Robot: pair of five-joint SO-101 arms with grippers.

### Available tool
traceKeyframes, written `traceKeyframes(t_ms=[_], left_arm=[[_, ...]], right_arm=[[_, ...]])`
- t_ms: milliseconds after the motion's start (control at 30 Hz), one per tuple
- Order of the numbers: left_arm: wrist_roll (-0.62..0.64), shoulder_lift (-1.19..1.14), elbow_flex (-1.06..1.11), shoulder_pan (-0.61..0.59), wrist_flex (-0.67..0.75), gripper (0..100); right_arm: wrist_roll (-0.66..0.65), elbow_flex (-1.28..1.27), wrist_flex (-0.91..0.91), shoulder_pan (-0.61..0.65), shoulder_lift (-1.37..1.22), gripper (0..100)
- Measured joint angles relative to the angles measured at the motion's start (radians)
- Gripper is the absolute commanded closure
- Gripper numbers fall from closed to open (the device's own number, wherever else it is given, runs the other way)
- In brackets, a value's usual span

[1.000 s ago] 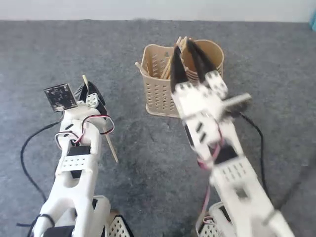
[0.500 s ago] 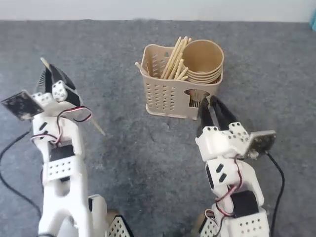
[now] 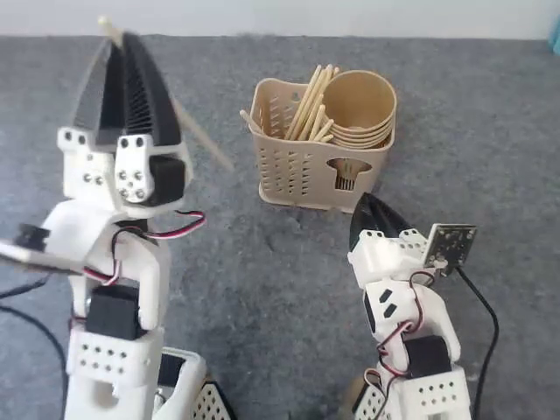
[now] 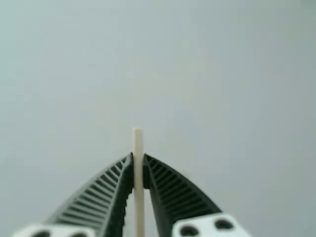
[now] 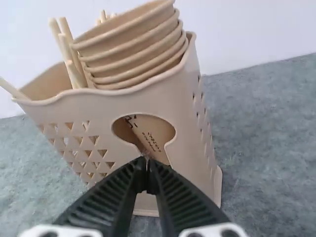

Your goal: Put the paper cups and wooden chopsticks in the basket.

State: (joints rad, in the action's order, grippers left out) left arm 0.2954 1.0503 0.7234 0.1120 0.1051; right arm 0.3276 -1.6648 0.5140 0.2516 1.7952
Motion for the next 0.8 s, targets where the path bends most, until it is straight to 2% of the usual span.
traceKeyframes(t_ms=[233, 400, 600, 800], left_arm=[[-0.032, -0.413, -0.391, 0.043, 0.000, 99], [-0.123, -0.726, -0.615, 0.064, 0.000, 99], [-0.153, -0.945, -0.684, 0.101, 0.000, 99], [-0.160, -1.030, -0.687, 0.101, 0.000, 98]], right_arm=[[-0.003, 0.000, 0.000, 0.000, 0.000, 99.1], [-0.006, 0.000, 0.000, 0.002, 0.000, 99.1], [-0.006, 0.000, 0.000, 0.002, 0.000, 99.1], [-0.006, 0.000, 0.000, 0.002, 0.000, 99.1]])
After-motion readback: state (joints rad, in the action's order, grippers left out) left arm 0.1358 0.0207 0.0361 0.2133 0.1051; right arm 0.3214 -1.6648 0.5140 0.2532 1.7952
